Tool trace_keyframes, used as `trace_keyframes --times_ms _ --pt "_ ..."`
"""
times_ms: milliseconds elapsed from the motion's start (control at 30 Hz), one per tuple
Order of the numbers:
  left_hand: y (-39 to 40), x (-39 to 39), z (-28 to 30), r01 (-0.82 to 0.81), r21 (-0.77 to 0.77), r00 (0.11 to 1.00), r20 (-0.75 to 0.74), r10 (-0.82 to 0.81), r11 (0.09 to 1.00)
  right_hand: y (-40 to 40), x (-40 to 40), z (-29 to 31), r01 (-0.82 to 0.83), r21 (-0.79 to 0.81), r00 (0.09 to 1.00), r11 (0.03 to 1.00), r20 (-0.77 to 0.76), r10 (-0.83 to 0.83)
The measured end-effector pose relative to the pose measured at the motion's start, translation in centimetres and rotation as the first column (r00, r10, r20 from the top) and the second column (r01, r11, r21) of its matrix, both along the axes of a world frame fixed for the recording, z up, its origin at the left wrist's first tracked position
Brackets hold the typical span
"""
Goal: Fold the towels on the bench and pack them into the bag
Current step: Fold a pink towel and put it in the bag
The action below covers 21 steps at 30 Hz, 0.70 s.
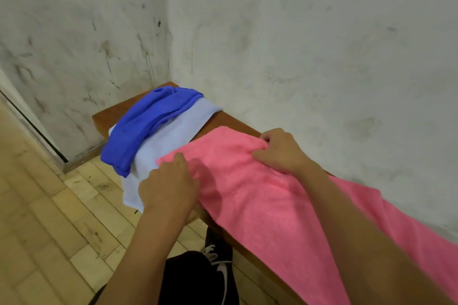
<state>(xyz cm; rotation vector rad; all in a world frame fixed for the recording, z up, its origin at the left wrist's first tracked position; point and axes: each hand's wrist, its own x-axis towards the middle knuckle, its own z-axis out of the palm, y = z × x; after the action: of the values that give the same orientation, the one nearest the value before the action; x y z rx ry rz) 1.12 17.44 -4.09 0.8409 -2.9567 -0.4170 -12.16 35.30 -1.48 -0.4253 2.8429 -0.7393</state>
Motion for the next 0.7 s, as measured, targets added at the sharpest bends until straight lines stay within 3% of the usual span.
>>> trace_keyframes --times_ms 100,167,200,267,400,500,567,700 --pt "-0.1 -0.3 0.1 0.012 -0.001 0.982 -0.19 -0.012 1.0 -0.1 -0.1 0.2 -0.159 -0.019 0.986 0.987 0.053 0.159" --pt "0.7 -0.9 -0.2 0.215 0.052 0.921 -0.343 -0.184 0.975 -0.3 -0.1 -0.3 -0.212 -0.066 0.976 0.975 0.029 0.215" --pt "1.2 -1.1 -0.3 0.339 0.068 0.885 -0.361 -0.294 0.938 -0.6 -0.1 -0.5 -0.22 -0.104 0.975 0.97 0.015 0.223" --pt "2.0 -1.4 -0.9 0.485 0.062 0.851 -0.261 -0.455 0.872 -1.2 -0.1 -0.5 -0.237 -0.197 0.971 0.951 -0.01 0.24" --pt "1.8 -1.4 -1.4 0.415 0.035 0.905 -0.119 -0.409 0.909 -1.6 -0.3 0.0 -0.313 -0.189 0.95 0.931 -0.043 0.311" --pt "1.7 -1.4 -1.0 0.344 0.063 0.938 -0.063 -0.341 0.937 -1.5 0.0 0.2 -0.294 -0.101 0.944 0.95 0.121 0.305" --pt "1.6 -1.4 -0.8 0.287 0.107 0.957 -0.068 -0.281 0.952 -1.4 -0.3 0.1 -0.216 -0.046 0.962 0.975 0.161 0.221" --pt "1.5 -1.6 -1.1 0.218 0.109 0.972 -0.117 -0.206 0.97 -1.5 -1.2 -0.7 -0.145 0.043 0.988 0.988 0.06 0.143"
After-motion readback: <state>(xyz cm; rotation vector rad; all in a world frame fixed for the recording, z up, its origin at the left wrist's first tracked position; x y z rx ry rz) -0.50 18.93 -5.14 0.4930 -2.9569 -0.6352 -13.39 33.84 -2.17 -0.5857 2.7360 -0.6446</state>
